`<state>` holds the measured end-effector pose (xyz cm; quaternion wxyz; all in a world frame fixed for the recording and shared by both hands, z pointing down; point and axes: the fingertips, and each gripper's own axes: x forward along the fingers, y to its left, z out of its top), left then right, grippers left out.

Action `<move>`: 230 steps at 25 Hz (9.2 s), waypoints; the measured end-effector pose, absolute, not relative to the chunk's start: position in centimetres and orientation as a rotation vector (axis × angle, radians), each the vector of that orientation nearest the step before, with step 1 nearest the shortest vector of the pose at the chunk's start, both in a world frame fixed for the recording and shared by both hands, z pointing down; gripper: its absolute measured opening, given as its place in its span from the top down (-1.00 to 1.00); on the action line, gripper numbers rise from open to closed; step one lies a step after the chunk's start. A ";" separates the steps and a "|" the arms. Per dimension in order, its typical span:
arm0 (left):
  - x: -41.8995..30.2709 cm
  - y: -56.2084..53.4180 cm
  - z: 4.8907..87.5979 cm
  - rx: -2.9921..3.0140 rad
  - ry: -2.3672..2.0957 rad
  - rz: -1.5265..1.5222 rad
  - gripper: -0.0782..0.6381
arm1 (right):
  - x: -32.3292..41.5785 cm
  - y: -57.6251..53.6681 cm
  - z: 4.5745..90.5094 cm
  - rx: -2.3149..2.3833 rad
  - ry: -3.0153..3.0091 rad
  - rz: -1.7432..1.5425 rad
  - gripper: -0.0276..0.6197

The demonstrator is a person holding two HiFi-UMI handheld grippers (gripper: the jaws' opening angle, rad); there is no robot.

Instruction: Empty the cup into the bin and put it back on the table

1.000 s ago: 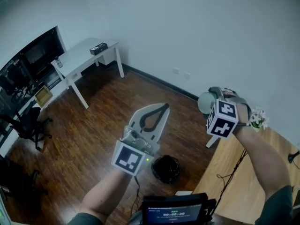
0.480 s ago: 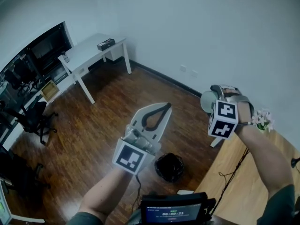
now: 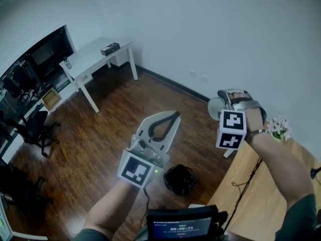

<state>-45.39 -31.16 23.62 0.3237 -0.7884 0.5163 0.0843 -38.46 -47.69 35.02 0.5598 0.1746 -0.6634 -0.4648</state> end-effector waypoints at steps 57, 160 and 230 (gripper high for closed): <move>-47.3 -29.8 23.5 -2.044 1.376 0.228 0.80 | -41.8 -46.5 34.7 0.289 -1.306 -1.375 -0.31; -40.8 -28.6 25.2 -2.353 1.118 0.406 0.80 | -29.7 -34.0 30.8 1.035 -2.543 -0.178 -0.31; 20.5 -26.6 34.2 -3.032 0.783 0.196 0.80 | 31.7 -22.0 37.4 1.688 -2.177 0.256 -0.31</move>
